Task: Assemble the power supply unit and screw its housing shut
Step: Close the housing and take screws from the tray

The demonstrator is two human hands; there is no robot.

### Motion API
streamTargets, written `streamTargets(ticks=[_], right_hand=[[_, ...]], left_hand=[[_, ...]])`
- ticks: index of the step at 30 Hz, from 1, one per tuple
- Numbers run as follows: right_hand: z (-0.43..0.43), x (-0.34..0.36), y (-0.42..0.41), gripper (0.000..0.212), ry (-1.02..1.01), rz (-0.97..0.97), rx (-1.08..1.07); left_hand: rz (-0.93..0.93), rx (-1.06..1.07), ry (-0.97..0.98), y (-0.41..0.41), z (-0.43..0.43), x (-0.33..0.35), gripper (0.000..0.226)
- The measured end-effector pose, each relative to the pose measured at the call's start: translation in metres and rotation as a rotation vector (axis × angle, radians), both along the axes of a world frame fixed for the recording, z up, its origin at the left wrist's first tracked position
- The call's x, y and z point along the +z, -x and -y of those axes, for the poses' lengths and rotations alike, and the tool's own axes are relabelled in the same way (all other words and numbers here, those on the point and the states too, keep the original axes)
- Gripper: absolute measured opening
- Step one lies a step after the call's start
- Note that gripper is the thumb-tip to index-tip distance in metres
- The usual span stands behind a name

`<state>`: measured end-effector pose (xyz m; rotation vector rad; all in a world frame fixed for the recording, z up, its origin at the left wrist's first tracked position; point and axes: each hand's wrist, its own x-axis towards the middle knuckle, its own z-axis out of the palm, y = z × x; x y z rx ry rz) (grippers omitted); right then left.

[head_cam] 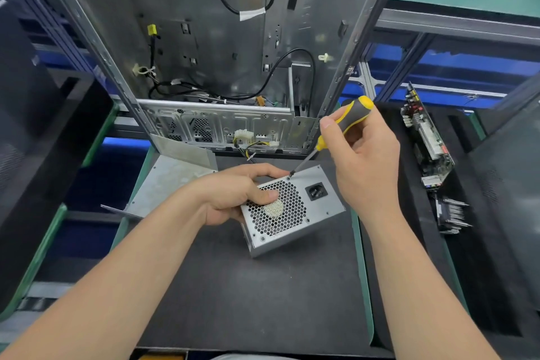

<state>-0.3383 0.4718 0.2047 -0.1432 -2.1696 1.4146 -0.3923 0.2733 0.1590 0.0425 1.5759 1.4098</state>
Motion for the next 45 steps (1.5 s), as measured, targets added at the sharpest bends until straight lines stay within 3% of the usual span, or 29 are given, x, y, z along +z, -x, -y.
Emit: streamTargets(ticks=[29, 34, 38, 42, 45], right_hand=[[0.004, -0.001, -0.004, 0.008, -0.118, -0.004, 0.054], [0.001, 0.008, -0.005, 0.005, -0.175, 0.049, 0.246], [-0.003, 0.020, 0.001, 0.020, -0.265, 0.141, 0.398], [0.003, 0.026, 0.006, 0.044, -0.440, 0.080, 0.276], [0.007, 0.028, 0.008, 0.038, -0.546, 0.041, 0.214]], left_hand=[[0.050, 0.031, -0.113, 0.000, 0.000, -0.003, 0.041], [0.054, 0.025, -0.131, 0.001, 0.000, -0.005, 0.041], [0.043, 0.020, -0.128, 0.002, 0.000, -0.005, 0.039], [0.031, 0.034, -0.118, 0.001, 0.000, -0.006, 0.039], [0.024, 0.054, -0.111, 0.000, -0.001, -0.006, 0.040]])
